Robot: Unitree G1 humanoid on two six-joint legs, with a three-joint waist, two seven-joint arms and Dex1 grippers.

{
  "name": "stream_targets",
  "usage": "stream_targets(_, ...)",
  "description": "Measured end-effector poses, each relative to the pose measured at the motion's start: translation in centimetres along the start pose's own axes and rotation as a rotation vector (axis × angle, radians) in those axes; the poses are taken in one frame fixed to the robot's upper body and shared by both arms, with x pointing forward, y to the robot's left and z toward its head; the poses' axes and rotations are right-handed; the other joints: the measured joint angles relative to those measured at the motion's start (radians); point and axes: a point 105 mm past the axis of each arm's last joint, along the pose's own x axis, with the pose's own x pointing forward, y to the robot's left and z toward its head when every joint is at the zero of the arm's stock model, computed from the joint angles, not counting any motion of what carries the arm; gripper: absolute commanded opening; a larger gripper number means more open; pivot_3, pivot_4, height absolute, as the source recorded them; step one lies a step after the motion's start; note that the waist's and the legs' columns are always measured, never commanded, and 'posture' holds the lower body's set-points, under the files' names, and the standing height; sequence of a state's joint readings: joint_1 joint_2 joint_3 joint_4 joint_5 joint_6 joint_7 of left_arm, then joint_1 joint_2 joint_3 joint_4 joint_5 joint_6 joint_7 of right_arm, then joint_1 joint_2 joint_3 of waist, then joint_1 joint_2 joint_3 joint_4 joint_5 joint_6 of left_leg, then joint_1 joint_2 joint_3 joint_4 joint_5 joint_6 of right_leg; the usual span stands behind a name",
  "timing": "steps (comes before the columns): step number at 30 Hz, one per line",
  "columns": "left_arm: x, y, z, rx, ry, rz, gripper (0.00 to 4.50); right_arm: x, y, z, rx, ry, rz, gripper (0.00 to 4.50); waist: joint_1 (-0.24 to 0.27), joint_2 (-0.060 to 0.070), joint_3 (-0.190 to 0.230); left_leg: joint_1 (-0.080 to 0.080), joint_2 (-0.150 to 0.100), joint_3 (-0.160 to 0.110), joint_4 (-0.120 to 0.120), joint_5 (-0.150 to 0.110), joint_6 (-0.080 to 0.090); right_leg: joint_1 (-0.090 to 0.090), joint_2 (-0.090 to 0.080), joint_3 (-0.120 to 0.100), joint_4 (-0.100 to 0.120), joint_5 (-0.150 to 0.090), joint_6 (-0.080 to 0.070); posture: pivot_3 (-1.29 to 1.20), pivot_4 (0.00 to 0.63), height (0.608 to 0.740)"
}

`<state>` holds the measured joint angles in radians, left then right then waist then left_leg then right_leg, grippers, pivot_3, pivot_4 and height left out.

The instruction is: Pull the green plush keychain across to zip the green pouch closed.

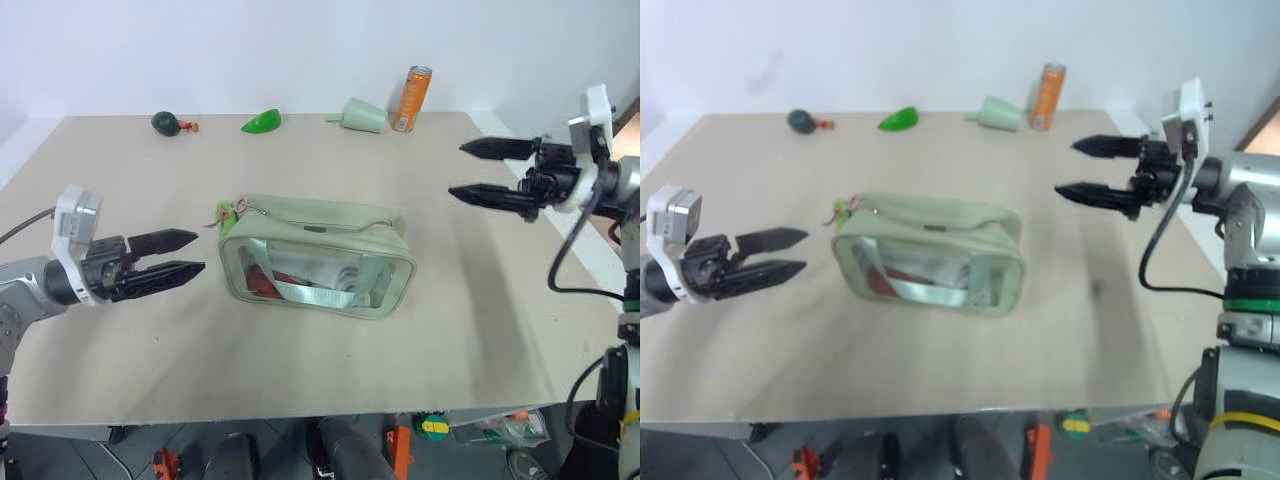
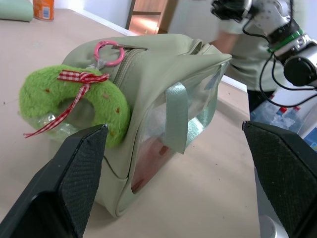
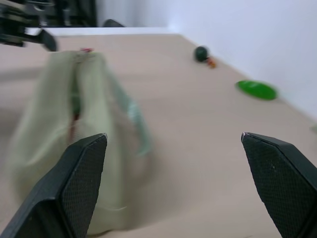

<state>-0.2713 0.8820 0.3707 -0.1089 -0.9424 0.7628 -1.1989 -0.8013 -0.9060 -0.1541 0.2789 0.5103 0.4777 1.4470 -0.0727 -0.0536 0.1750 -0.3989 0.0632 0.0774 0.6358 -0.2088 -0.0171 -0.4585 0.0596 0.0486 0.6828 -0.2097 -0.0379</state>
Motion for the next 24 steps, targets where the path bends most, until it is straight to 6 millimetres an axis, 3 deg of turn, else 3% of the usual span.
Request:
stream_targets(4,-0.6,-0.4,0.5,0.010,0.003,-0.015,4.50,1.2,3.7,-1.6,0.092,0.024,0.112,4.49,-0.002,0.000,0.000,0.000,0.001,-0.001,-0.001,0.000,0.000,0.000,0.001,0.000,0.000,0.000,0.000,0.00,0.150,0.740)
stream_targets(8,-0.8,-1.5,2.1,0.048,-0.008,-0.058,4.50,2.8,6.0,-2.0,0.120,0.007,0.148,4.49,-0.002,0.000,0.000,0.001,0.000,-0.001,0.000,0.000,0.000,0.000,0.001,0.000,0.000,0.001,0.001,0.00,0.150,0.740)
stream_targets(14,-0.2,-2.4,2.9,0.094,-0.006,-0.097,4.50,4.3,7.2,-2.0,0.127,-0.031,0.153,4.49,-0.002,0.000,0.000,0.002,-0.001,-0.001,0.000,0.000,-0.001,0.001,0.000,0.001,0.000,0.001,0.002,0.00,0.150,0.740)
stream_targets(24,0.8,-2.7,3.3,0.120,-0.029,-0.113,4.50,4.3,7.3,-2.2,0.148,-0.024,0.140,4.49,-0.002,0.000,0.000,0.002,-0.001,-0.001,0.000,0.000,-0.001,0.002,0.000,0.000,0.000,0.000,0.001,0.00,0.150,0.740)
